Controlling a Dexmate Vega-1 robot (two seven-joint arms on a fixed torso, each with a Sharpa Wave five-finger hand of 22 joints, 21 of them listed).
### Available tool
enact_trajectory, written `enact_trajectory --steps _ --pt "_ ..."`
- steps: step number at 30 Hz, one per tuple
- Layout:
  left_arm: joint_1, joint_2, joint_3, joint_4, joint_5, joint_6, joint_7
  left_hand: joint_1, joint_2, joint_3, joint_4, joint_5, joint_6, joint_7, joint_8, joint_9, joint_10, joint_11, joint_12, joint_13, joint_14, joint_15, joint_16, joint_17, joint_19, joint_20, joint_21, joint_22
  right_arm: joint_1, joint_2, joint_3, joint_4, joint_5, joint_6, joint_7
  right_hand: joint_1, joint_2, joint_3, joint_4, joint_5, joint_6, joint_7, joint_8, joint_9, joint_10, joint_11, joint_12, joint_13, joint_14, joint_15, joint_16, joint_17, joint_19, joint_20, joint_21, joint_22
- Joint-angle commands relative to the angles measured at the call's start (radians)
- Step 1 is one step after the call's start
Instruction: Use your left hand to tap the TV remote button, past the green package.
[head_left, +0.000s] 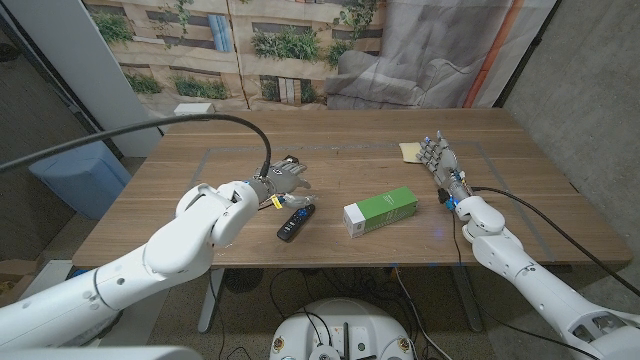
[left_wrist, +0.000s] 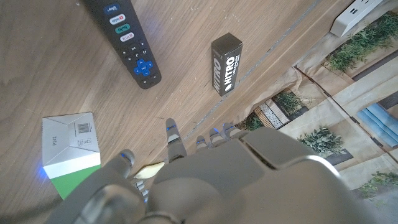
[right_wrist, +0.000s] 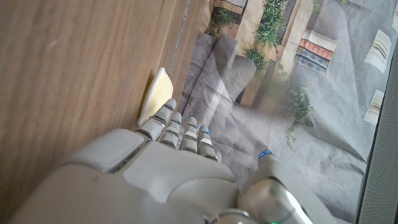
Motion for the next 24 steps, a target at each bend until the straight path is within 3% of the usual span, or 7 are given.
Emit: enact_trajectory --steps 1,15,24 --pt "0.03 -0.158 0.01 0.035 0.235 -0.053 -0.131 -0.009 0.128 -0.008 0.001 0.005 0.012 -0.004 0.005 0.004 -0.089 0.01 0.003 0.002 -0.157 0.007 0.006 0.002 -0.108 -0.074 0.003 0.001 0.015 0.004 0.006 0.04 0.011 0.022 0.033 -0.012 0.0 0.0 0.003 0.004 -0.001 -0.004 0.007 0.002 -0.003 0.003 0.01 0.001 -0.001 0.005 0.006 0.002 -0.001 0.003 0.007 0.002" --pt "0.091 -0.258 -0.021 0.094 0.287 -0.077 -0.14 -0.009 0.133 -0.019 0.002 0.007 0.003 -0.001 0.001 0.004 -0.107 0.016 0.003 0.002 -0.172 0.013 0.007 0.002 -0.127 -0.072 0.005 0.002 0.017 0.005 0.008 0.047 0.01 0.024 0.029 -0.016 -0.001 0.001 0.003 0.005 -0.002 -0.003 0.007 0.002 -0.003 0.003 0.01 0.001 -0.003 0.005 0.006 -0.003 -0.002 0.002 0.007 0.002" --pt "0.116 -0.275 -0.04 0.112 0.299 -0.082 -0.133 -0.009 0.135 -0.024 0.002 0.008 -0.001 0.005 -0.001 0.004 -0.111 0.019 0.004 0.001 -0.174 0.015 0.008 0.002 -0.127 -0.071 0.009 0.002 0.017 0.01 0.007 0.055 0.015 0.031 0.037 -0.018 0.0 0.003 0.003 0.006 0.0 -0.003 0.008 0.002 -0.003 0.004 0.011 0.001 -0.004 0.002 0.006 -0.007 -0.002 0.001 0.007 0.002"
